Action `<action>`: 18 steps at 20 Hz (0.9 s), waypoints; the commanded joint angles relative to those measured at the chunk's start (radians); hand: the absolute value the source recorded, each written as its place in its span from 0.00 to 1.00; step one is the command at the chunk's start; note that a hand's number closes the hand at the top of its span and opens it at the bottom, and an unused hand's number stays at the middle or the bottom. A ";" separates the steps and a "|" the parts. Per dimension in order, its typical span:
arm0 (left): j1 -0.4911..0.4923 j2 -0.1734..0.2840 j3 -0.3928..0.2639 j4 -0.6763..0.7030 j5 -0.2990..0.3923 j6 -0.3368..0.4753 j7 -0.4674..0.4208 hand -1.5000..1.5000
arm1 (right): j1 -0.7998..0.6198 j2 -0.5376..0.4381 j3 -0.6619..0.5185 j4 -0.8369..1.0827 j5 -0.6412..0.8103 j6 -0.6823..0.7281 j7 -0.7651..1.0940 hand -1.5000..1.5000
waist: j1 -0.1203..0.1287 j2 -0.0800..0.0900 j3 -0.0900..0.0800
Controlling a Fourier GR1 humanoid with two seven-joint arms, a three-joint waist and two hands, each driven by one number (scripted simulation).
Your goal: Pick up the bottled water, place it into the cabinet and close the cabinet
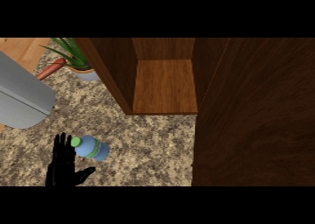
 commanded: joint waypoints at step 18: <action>-0.165 -0.105 -0.038 0.155 -0.061 -0.047 -0.070 1.00 | 0.031 -0.011 0.033 -0.032 0.017 -0.018 0.003 0.00 | -0.013 0.010 -0.030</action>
